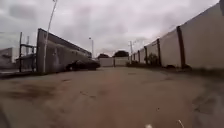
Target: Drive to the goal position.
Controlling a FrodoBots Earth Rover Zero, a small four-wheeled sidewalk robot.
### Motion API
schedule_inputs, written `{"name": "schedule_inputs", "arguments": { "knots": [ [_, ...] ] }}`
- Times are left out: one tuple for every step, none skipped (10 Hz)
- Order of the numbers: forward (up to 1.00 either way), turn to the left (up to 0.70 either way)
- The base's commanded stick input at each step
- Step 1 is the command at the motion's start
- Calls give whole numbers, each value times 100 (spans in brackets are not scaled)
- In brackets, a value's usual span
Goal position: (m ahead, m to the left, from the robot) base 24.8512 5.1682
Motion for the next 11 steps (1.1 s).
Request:
{"name": "schedule_inputs", "arguments": {
  "knots": [
    [70,0],
    [70,0],
    [70,0],
    [70,0],
    [70,0],
    [70,-19],
    [70,-24],
    [70,0],
    [70,0],
    [70,-19],
    [70,-25]
  ]
}}
